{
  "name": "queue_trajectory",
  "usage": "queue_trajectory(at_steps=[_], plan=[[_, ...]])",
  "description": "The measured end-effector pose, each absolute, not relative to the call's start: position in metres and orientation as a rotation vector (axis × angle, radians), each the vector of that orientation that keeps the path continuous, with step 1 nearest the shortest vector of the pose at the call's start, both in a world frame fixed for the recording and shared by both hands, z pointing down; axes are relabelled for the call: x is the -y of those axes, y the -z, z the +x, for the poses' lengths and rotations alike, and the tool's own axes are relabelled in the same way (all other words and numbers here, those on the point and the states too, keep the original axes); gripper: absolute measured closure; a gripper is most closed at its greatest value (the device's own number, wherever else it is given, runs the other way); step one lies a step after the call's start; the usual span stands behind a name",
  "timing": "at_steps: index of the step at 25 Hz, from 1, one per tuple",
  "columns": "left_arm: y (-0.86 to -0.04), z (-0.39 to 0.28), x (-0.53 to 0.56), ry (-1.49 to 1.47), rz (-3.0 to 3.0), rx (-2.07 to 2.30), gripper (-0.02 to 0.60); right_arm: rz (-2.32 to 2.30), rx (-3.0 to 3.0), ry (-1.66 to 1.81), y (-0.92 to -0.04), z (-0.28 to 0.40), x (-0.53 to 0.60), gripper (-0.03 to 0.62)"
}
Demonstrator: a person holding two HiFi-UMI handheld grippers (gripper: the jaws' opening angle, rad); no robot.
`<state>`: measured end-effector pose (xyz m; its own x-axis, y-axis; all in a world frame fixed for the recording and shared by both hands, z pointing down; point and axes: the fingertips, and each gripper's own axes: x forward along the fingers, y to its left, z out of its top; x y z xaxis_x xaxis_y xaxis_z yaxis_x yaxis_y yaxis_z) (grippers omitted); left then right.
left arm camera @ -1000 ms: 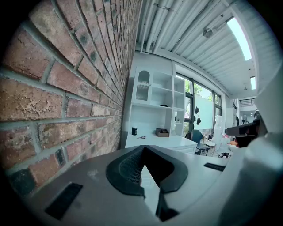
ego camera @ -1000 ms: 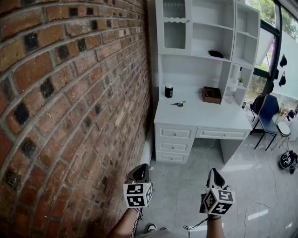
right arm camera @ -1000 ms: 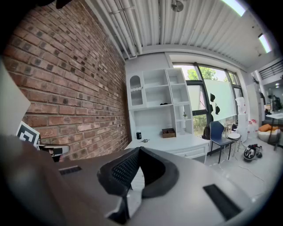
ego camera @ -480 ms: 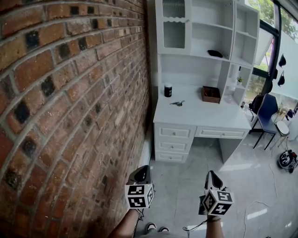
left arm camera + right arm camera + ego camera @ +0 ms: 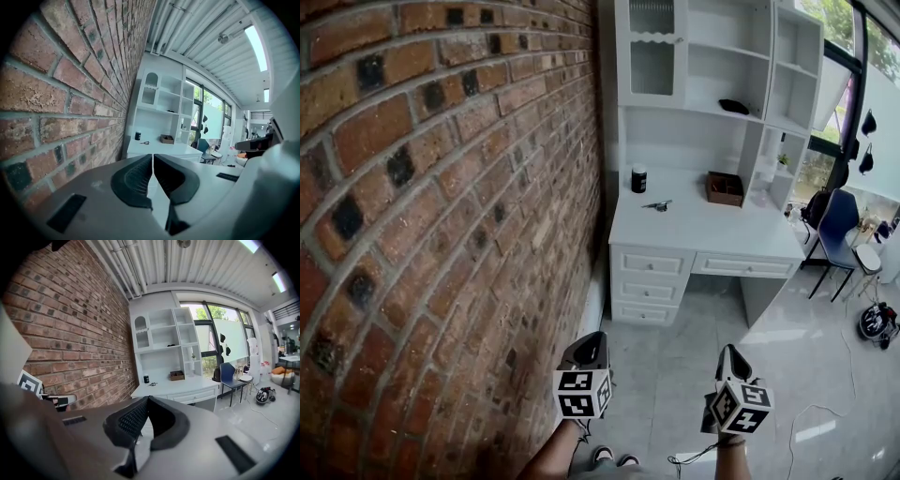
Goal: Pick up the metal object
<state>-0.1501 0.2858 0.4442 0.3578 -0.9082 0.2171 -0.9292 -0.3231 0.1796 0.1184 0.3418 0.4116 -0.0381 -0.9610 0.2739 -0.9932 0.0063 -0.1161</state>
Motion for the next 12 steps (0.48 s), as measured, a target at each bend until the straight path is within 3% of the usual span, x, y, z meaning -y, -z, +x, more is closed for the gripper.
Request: queue_trajectory(at_steps=[8,12], plan=[[-0.4423,-0.1451,-0.2886,-0.123,2.374,1.618,0.561,2.097,2.145,-0.441,-0.4122,0.1216,-0.347,0.592],[-0.4414,-0.1442,-0.29,-0.127,2.372,1.621,0.508,2.102,2.135,-0.437,-0.4133,0.1276,-0.3491,0.592]])
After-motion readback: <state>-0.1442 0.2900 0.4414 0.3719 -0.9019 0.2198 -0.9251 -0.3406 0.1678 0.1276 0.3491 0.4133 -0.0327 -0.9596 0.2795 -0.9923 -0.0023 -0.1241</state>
